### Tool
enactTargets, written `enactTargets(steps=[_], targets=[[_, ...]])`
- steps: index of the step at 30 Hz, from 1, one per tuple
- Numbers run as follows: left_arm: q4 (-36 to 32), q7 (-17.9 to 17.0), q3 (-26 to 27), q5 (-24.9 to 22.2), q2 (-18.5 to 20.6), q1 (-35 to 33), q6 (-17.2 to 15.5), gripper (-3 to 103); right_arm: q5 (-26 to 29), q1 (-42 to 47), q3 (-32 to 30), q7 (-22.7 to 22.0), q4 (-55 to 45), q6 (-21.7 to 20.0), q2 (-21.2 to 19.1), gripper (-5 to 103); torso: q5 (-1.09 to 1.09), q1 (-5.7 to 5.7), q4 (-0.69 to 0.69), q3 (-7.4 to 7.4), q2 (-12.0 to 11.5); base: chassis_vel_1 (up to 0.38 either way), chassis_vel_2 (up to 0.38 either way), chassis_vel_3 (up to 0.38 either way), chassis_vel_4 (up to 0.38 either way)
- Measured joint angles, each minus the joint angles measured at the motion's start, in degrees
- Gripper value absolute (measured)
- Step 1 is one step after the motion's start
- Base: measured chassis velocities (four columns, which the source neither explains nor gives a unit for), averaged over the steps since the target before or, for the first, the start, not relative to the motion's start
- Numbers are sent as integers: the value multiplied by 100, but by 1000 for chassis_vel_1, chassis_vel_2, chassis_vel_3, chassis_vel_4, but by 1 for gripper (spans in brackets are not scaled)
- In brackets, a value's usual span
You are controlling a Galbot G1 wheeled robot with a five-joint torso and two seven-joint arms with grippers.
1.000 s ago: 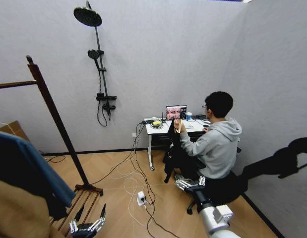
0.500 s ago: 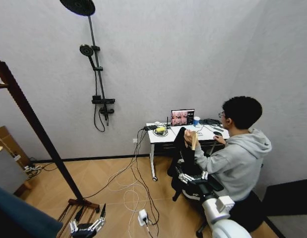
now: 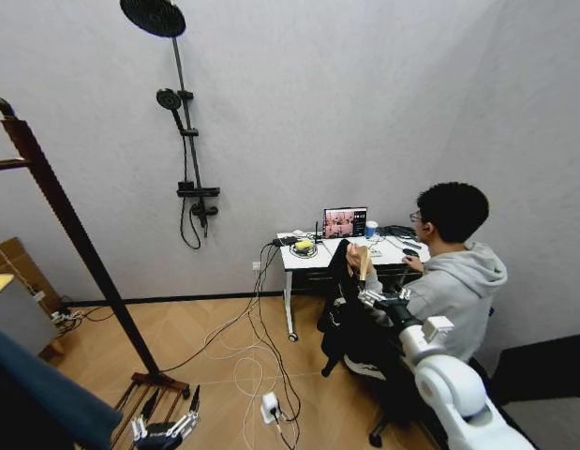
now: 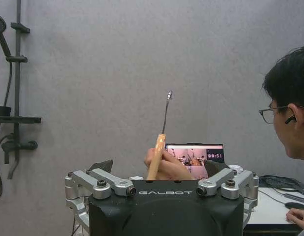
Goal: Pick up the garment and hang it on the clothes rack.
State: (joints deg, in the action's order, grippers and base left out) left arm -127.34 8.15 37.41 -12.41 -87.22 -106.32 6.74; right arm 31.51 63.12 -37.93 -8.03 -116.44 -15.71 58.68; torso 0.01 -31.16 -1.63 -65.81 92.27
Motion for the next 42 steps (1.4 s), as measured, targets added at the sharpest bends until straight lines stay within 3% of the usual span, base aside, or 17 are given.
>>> enactTargets(steps=[6, 16, 22, 25, 26, 30, 33, 34, 40, 42], targets=[[1, 0, 0, 0, 0, 0, 0, 100, 125, -775, 392, -39, 763, 12, -289, 100, 0, 1, 1, 0, 0, 0, 0, 0, 0], [0, 0, 0, 0, 0, 0, 0, 100, 221, -1773, 1060, 63, 1501, 142, -426, 102, -1, 1, 3, 0, 0, 0, 0, 0, 0], [1, 0, 0, 0, 0, 0, 0, 100, 201, -2024, 1273, -61, 1674, 122, -389, 82, -1, 1, 1, 0, 0, 0, 0, 0, 0], [0, 0, 0, 0, 0, 0, 0, 100, 186, -2020, 1292, -85, 1695, 112, -363, 82, -1, 1, 1, 1, 0, 0, 0, 0, 0], [0, 0, 0, 0, 0, 0, 0, 100, 180, -1998, 1292, -85, 1698, 110, -354, 65, -1, 2, 1, 1, 1, 0, 0, 0, 0], [0, -1, 0, 0, 0, 0, 0, 100, 172, -1960, 1275, -80, 1702, 112, -348, 54, -1, 2, 1, 1, 1, 0, 0, 0, 0], [1, 0, 0, 0, 0, 0, 0, 100, 167, -1924, 1249, -67, 1707, 121, -345, 37, -1, 2, 0, 1, 1, 0, 0, 0, 0], [1, 0, 0, 0, 0, 0, 0, 100, 167, -1924, 1249, -67, 1707, 121, -345, 37, -1, 2, 0, 1, 1, 0, 0, 0, 0], [0, 0, 0, 0, 0, 0, 0, 100, 173, -1866, 1235, -62, 1663, 126, -324, 11, -1, 2, 0, 1, 1, 0, 0, 0, 0], [0, 0, 0, 0, 0, 0, 0, 100, 174, -1849, 1235, -77, 1632, 126, -317, 11, -1, 2, 0, 1, 1, 0, 0, 0, 0]])
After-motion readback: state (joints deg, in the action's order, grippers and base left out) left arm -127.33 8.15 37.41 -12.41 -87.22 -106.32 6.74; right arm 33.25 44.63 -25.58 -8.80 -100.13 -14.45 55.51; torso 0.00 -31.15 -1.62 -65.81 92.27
